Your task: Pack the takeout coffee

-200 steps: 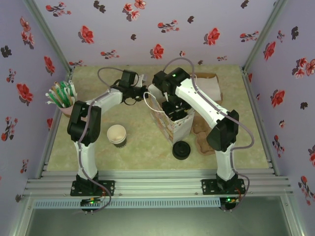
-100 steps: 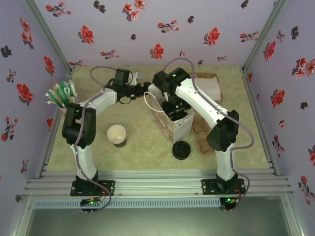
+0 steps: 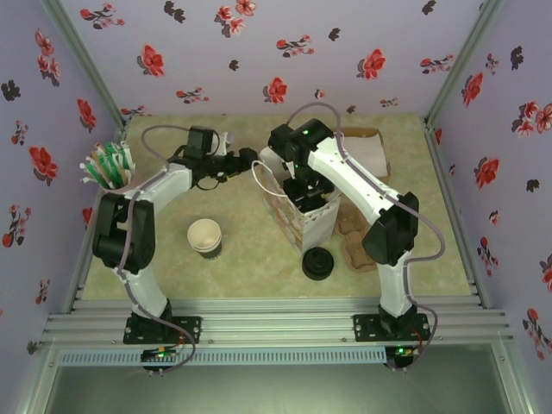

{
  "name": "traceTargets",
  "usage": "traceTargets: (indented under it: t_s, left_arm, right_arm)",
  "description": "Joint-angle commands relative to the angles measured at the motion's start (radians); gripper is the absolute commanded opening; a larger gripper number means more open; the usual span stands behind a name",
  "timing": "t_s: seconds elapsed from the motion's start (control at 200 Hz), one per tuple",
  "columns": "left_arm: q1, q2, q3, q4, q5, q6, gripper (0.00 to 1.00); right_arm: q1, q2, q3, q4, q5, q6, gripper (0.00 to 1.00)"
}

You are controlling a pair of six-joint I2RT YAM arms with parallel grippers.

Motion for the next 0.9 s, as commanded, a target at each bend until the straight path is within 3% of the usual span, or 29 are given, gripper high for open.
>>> traceTargets:
  t_s: [0.0,0.125,0.34,0.59,0.895]
  left_arm:
    - [0.011,-0.084,-0.028,0.000,-0.028,-0.015,0.93]
    - [0.010,-0.155,-0.069,-0.025,-0.045,-0.013,0.91]
    - [-0.023,-0.247,-0.175,-0.023,-0.051,-0.028,0.73]
    - [-0.135,-0.268,-0.203,-0.047,-0.084,-0.024,0.69]
    - [-0.159,-0.240,-0.194,-0.038,-0.105,-0.021,0.69]
  right_arm:
    - [-0.009,-0.015,-0.016,0.001,-0.010,-0.019,0.66]
    - [-0.008,-0.020,-0.022,0.007,-0.016,-0.021,0.66]
    - [-0.010,-0.009,-0.017,0.011,-0.022,-0.026,0.66]
    - [-0.009,-0.009,-0.033,0.012,-0.025,-0.025,0.66]
    - [-0.010,-0.013,-0.039,0.006,-0.018,-0.024,0.66]
